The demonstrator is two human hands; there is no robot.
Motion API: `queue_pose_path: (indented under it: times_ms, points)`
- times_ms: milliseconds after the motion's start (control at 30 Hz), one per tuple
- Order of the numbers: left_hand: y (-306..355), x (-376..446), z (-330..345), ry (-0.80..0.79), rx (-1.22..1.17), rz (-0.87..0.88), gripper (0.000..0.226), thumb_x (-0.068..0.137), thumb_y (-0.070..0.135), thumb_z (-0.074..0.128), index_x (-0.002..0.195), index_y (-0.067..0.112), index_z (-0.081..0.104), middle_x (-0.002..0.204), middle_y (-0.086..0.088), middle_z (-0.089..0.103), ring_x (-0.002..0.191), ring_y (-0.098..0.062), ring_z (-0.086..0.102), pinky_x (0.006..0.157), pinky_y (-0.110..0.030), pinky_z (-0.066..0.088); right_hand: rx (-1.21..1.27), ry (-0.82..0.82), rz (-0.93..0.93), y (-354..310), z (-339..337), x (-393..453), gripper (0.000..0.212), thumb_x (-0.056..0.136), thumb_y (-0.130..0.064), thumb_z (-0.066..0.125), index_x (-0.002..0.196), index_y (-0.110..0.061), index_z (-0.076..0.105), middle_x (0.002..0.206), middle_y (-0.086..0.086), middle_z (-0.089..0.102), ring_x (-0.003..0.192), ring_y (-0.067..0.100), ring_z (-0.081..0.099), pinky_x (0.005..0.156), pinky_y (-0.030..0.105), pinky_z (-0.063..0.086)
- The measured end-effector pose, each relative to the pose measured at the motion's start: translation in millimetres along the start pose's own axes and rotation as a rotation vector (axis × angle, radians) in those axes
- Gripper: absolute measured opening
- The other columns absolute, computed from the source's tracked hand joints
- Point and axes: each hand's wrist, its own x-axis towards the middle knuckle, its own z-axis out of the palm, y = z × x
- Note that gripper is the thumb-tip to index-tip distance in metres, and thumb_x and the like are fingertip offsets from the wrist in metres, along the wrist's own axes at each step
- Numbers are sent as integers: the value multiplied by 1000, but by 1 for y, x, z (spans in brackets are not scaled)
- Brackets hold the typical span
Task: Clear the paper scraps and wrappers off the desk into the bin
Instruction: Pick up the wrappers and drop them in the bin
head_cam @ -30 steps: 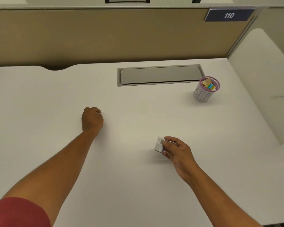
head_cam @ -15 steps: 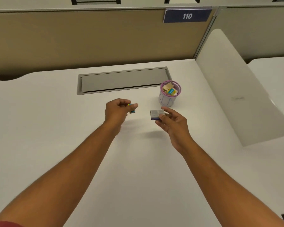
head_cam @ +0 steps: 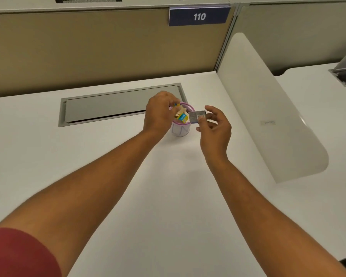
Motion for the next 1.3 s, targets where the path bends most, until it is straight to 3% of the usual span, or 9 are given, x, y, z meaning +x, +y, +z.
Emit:
queue_pose_path:
  times_ms: [167, 267, 367, 533, 667, 767, 933, 1133, 1300]
  points:
    - [-9, 7, 24, -99, 352, 129, 21, 91, 33, 78, 110, 25, 80, 105, -2, 74, 108, -22, 58, 87, -33, 34, -86, 26, -59, 2, -14, 10, 17, 90, -17, 74, 105, -23, 68, 93, -14, 72, 84, 11, 74, 77, 41, 64]
    - [-11, 6, 29, -123, 318, 69, 20, 94, 31, 73, 112, 27, 81, 102, -1, 51, 110, -28, 49, 91, -38, 43, -143, 26, -107, -2, -17, 22, 14, 88, -16, 76, 101, -19, 72, 93, -12, 75, 81, 5, 73, 73, 19, 59]
    - [-11, 6, 29, -210, 358, 131, 23, 100, 28, 66, 117, 22, 80, 120, -5, 64, 116, -27, 48, 96, -37, 49, -212, -20, -174, -8, -13, 34, 14, 87, -15, 77, 101, -16, 75, 91, -11, 75, 78, 3, 72, 68, 7, 52]
    - [-13, 4, 16, -156, 247, 143, 30, 101, 15, 62, 128, 13, 74, 139, -5, 57, 126, -21, 52, 94, -21, 43, -381, -130, -266, -11, 6, 51, 12, 90, -17, 76, 102, -16, 76, 89, -10, 72, 74, 7, 70, 68, 14, 57]
    - [-17, -16, 0, -18, 103, 33, 33, 102, 14, 62, 135, 11, 69, 133, -7, 57, 102, -13, 56, 78, -8, 39, -516, -223, -333, -4, 21, 58, 10, 90, -19, 75, 97, -13, 76, 92, -1, 76, 79, 16, 72, 74, 34, 63]
    - [-25, -37, -6, 34, 70, -10, 35, 101, 10, 61, 135, 15, 70, 130, -5, 56, 93, -10, 55, 70, 1, 32, -640, -264, -377, 5, 27, 62, 10, 90, -23, 76, 96, -16, 76, 95, 1, 76, 85, 16, 70, 77, 34, 62]
    - [-38, -68, -14, 46, 17, -37, 37, 99, 5, 59, 130, 17, 73, 127, -3, 57, 87, -12, 57, 77, -8, 38, -764, -340, -419, 18, 30, 61, 22, 100, -27, 65, 110, -12, 78, 102, 9, 67, 96, 21, 62, 77, 23, 43]
    - [-42, -81, -33, 106, -5, -32, 42, 99, 2, 52, 132, 19, 70, 127, -1, 56, 87, -12, 59, 79, -25, 48, -568, -439, -281, -4, 23, 51, 30, 109, -20, 48, 127, -15, 71, 122, 13, 66, 113, 22, 63, 94, 30, 51]
    - [-34, -77, -64, 193, -1, 14, 46, 100, 2, 50, 143, 16, 62, 128, -3, 55, 101, -18, 58, 83, -32, 52, -420, -302, -321, -47, 21, 39, 33, 108, -16, 41, 132, -16, 63, 118, 10, 72, 108, 25, 66, 96, 39, 53]
